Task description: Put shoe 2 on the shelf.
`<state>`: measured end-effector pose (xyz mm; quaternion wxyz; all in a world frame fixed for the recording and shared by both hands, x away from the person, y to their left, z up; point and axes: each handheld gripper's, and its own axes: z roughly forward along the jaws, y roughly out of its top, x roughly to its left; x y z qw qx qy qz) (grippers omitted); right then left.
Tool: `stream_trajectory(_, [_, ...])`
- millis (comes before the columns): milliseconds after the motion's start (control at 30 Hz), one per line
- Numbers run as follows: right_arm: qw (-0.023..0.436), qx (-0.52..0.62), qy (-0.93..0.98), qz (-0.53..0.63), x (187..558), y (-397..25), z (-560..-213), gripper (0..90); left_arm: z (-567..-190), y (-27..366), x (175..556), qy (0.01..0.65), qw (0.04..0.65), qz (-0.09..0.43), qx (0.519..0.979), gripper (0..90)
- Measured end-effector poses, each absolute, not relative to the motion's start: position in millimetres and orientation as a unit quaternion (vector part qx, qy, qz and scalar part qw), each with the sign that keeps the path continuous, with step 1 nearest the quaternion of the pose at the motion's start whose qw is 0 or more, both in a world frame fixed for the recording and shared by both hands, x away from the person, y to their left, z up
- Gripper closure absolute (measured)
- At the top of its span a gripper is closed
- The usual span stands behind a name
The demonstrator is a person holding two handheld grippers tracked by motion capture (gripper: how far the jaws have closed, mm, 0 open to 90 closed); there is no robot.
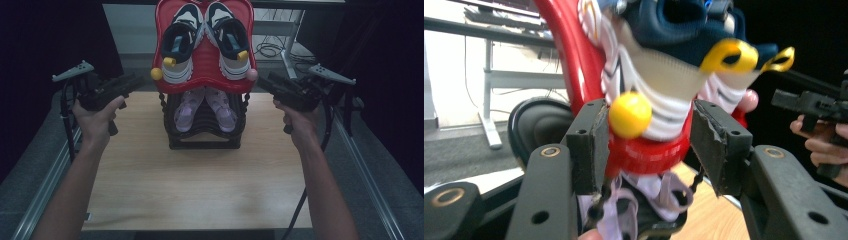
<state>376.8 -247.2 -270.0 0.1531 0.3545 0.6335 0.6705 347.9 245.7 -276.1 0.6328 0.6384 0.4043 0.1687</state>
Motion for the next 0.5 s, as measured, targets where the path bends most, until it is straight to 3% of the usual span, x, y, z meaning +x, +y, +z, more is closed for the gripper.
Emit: stream_trajectory(500, [0.134,0.356,0.64,0.668,359,-273,-335,39.4,-346,249,324,0.409,0.632,0.123,0.646,49.5])
